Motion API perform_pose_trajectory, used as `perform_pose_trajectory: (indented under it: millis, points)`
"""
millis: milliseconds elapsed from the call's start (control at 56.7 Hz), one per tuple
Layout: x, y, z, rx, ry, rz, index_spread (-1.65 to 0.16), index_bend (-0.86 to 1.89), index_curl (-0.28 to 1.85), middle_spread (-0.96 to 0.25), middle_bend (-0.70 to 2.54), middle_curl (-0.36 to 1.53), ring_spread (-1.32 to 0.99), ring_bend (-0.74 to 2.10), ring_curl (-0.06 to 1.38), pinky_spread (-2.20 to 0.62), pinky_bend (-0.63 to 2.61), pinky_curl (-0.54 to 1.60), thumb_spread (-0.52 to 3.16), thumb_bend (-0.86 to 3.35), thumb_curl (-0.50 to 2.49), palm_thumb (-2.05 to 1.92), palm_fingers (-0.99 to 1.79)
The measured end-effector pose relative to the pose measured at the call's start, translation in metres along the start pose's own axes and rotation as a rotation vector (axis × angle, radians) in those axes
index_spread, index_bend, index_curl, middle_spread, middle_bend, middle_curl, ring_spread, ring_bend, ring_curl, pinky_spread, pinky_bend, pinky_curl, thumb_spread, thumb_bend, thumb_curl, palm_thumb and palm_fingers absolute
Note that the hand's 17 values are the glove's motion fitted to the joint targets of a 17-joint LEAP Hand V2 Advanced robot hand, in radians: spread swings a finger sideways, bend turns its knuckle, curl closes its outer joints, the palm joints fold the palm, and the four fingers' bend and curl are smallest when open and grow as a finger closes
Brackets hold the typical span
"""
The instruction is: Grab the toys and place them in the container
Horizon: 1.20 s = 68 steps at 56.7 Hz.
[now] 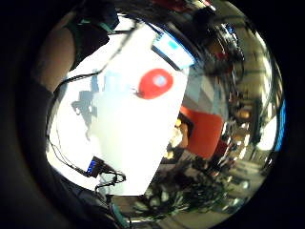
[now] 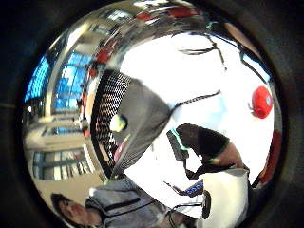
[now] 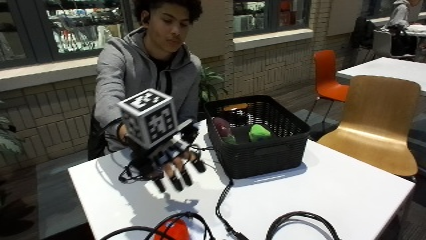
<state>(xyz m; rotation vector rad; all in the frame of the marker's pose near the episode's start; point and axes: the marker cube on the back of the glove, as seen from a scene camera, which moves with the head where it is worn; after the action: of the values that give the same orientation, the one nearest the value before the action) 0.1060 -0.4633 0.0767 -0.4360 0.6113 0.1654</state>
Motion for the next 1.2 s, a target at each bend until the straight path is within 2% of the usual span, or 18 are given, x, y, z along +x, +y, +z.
perform_pose_trajectory:
  millis: [106, 229, 388, 476, 547, 617, 652, 705, 864, 1005, 1129, 1199]
  points:
    - [0.064, -0.006, 0.014, -0.014, -0.063, 0.151, -0.29, 0.17, 0.35, -0.02, 0.27, 0.66, -0.16, 0.43, 0.5, -0.01, 0.7, 0.37, 1.36, 0.03, 0.37, 0.14, 0.12]
    - [0.098, -0.014, 0.041, -0.099, -0.103, 0.241, -0.28, 0.16, 0.35, -0.01, 0.27, 0.64, -0.17, 0.45, 0.51, -0.01, 0.72, 0.37, 1.39, 0.03, 0.36, 0.17, 0.13]
    - [0.103, -0.043, 0.09, -0.189, -0.032, 0.227, -0.29, 0.16, 0.35, 0.02, 0.12, 0.57, -0.15, 0.42, 0.51, -0.01, 0.87, 0.41, 1.4, 0.03, 0.35, 0.2, -0.06]
    - [0.09, -0.062, 0.104, -0.136, -0.004, 0.216, -0.3, 0.17, 0.34, 0.03, 0.03, 0.47, -0.13, 0.34, 0.47, -0.01, 0.99, 0.43, 1.38, 0.02, 0.35, 0.22, -0.17]
    - [0.084, -0.069, 0.106, -0.036, 0.002, 0.234, -0.31, 0.38, 0.4, 0.04, -0.01, 0.39, -0.11, 0.32, 0.47, -0.02, 1.07, 0.45, 1.37, 0.01, 0.35, 0.24, 0.01]
    - [0.075, -0.068, 0.104, 0.02, -0.002, 0.244, -0.3, 0.49, 0.42, 0.0, 0.11, 0.37, -0.18, 0.57, 0.48, -0.15, 1.06, 0.42, 1.47, 0.09, 0.36, 0.36, 0.52]
    - [0.07, -0.066, 0.1, 0.05, 0.014, 0.235, -0.28, 0.47, 0.42, -0.02, 0.14, 0.36, -0.21, 0.65, 0.48, -0.2, 1.06, 0.41, 1.53, 0.14, 0.37, 0.42, 0.62]
    - [0.058, -0.062, 0.09, 0.107, 0.04, 0.196, -0.27, 0.48, 0.45, -0.05, 0.18, 0.38, -0.24, 0.76, 0.54, -0.25, 1.08, 0.43, 1.6, 0.2, 0.39, 0.51, 0.7]
    - [0.008, -0.049, 0.038, 0.165, 0.045, 0.015, -0.26, 0.39, 0.52, -0.14, 0.35, 0.49, -0.3, 0.97, 0.65, -0.33, 1.18, 0.49, 1.45, 0.25, 0.51, 0.72, 0.88]
    - [-0.082, -0.033, -0.02, 0.19, 0.061, -0.204, -0.27, 0.4, 0.59, -0.21, 0.44, 0.59, -0.33, 1.03, 0.69, -0.36, 1.22, 0.53, 1.28, 0.23, 0.59, 0.79, 0.87]
    - [-0.174, -0.012, -0.047, 0.247, 0.083, -0.408, -0.28, 0.45, 0.67, -0.26, 0.51, 0.68, -0.35, 1.06, 0.71, -0.37, 1.24, 0.55, 1.16, 0.21, 0.66, 0.82, 0.85]
    - [-0.22, 0.0, -0.056, 0.234, 0.057, -0.475, -0.28, 0.47, 0.72, -0.28, 0.54, 0.73, -0.36, 1.08, 0.72, -0.37, 1.27, 0.56, 1.11, 0.21, 0.69, 0.83, 0.83]
